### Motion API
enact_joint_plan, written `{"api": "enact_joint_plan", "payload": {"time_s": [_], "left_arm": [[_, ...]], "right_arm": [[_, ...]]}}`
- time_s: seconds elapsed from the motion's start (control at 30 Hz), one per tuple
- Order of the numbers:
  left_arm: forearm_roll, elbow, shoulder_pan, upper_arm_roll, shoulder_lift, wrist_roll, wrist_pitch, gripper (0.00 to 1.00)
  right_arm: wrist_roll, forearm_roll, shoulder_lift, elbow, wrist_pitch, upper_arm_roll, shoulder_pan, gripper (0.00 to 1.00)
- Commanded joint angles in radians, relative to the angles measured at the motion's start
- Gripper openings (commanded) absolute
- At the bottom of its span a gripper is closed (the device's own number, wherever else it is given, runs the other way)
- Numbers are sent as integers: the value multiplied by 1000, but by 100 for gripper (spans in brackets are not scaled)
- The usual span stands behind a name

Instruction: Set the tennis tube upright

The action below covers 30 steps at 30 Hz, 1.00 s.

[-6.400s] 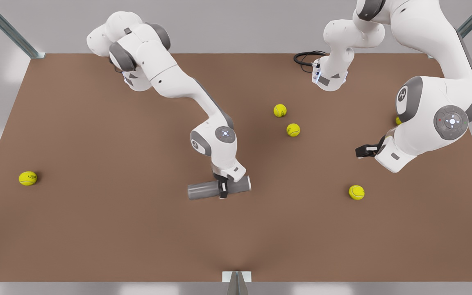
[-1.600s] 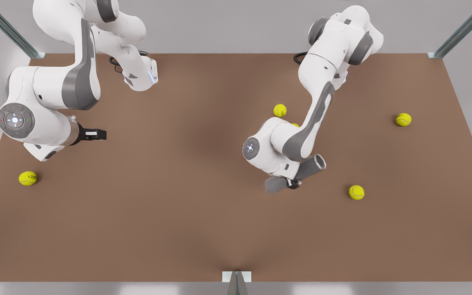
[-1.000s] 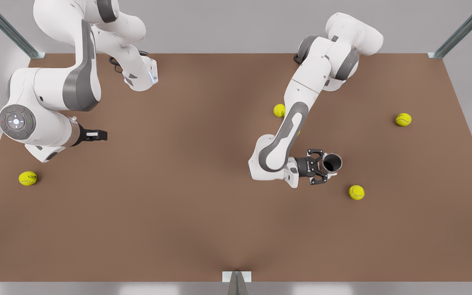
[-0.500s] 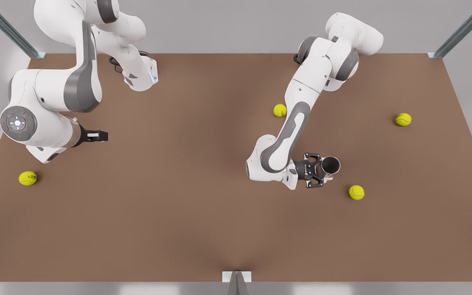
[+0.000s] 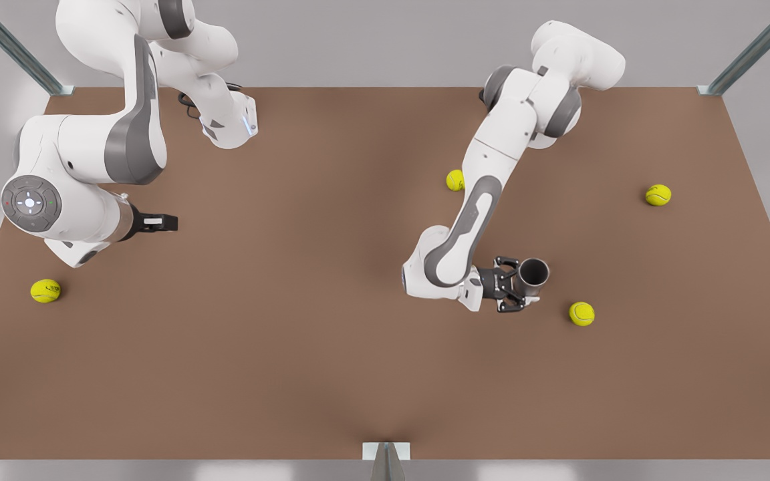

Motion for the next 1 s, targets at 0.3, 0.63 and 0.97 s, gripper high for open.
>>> {"api": "enact_joint_plan", "payload": {"time_s": [0.3,0.63,0.97], "left_arm": [[-2,2,-2,-2,14,-105,-12,100],[-75,192,-14,-315,10,-7,-121,100],[-703,351,400,-367,-269,1580,243,100]], "right_arm": [[0,1,-1,0,0,-1,0,100],[0,3,-1,0,0,-1,-1,100],[0,3,-1,0,-2,-1,-1,100]]}}
